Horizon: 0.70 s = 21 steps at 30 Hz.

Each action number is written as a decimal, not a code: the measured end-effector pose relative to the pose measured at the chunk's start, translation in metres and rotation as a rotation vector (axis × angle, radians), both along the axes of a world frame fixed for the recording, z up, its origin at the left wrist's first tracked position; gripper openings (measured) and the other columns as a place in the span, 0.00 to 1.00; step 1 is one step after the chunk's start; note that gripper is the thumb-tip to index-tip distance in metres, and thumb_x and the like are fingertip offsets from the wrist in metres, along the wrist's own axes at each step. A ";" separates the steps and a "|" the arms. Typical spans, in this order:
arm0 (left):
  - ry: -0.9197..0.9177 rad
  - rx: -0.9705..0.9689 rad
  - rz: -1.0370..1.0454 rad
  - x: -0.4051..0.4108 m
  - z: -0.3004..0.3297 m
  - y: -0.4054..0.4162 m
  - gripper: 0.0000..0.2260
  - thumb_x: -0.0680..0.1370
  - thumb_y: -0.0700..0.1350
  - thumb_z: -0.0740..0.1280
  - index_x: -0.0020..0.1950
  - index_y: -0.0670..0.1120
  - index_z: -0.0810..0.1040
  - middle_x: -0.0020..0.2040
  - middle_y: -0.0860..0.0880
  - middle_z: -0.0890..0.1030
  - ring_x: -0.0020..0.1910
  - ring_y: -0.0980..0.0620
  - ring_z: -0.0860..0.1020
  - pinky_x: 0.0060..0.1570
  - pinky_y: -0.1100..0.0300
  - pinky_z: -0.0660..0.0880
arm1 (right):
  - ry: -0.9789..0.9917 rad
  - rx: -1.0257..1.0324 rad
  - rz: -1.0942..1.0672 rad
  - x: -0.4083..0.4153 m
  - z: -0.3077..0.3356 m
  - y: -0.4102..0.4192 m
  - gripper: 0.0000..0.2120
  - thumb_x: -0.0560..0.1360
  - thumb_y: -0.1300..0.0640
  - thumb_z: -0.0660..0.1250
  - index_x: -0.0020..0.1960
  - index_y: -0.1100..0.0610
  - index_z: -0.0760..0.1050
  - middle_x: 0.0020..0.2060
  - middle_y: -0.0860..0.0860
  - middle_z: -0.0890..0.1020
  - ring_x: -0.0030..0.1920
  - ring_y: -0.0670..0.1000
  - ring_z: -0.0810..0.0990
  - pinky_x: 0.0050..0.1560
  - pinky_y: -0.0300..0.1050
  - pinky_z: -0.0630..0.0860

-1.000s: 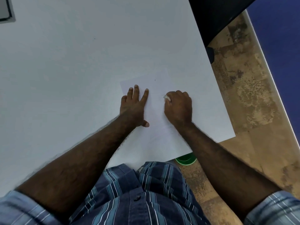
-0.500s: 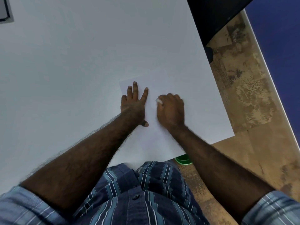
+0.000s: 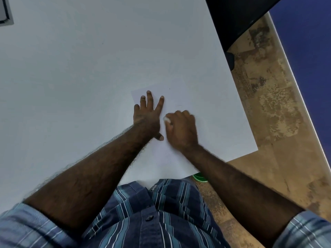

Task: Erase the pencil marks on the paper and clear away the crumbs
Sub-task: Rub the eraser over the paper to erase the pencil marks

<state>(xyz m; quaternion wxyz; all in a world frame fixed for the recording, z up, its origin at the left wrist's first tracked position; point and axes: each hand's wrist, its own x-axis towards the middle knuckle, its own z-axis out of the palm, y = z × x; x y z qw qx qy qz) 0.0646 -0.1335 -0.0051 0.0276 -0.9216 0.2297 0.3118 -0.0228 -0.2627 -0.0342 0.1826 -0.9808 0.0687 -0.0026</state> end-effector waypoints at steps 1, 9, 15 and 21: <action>-0.004 0.001 -0.006 0.000 0.000 0.000 0.70 0.61 0.69 0.80 0.83 0.51 0.31 0.81 0.34 0.32 0.82 0.32 0.43 0.77 0.40 0.56 | 0.009 -0.003 0.088 -0.006 -0.001 0.004 0.09 0.83 0.53 0.64 0.53 0.52 0.83 0.46 0.51 0.84 0.48 0.57 0.78 0.50 0.56 0.74; 0.021 0.015 -0.012 0.001 0.002 0.001 0.71 0.61 0.69 0.80 0.82 0.53 0.29 0.80 0.36 0.30 0.82 0.34 0.41 0.79 0.41 0.53 | -0.067 -0.104 -0.280 0.035 -0.002 -0.049 0.06 0.78 0.55 0.66 0.50 0.52 0.82 0.44 0.52 0.83 0.47 0.61 0.78 0.49 0.54 0.71; 0.016 -0.017 -0.006 0.001 0.000 0.002 0.70 0.61 0.69 0.80 0.83 0.52 0.31 0.81 0.35 0.31 0.82 0.33 0.42 0.78 0.39 0.54 | -0.007 -0.021 0.117 -0.001 0.000 0.004 0.09 0.83 0.54 0.63 0.53 0.54 0.82 0.45 0.52 0.83 0.47 0.58 0.78 0.50 0.56 0.73; 0.019 -0.006 -0.012 0.001 0.002 0.004 0.71 0.61 0.69 0.80 0.82 0.53 0.30 0.81 0.36 0.30 0.82 0.33 0.41 0.79 0.40 0.52 | -0.048 -0.128 -0.125 0.027 -0.005 -0.031 0.09 0.79 0.54 0.64 0.51 0.52 0.83 0.44 0.52 0.83 0.47 0.59 0.78 0.48 0.55 0.72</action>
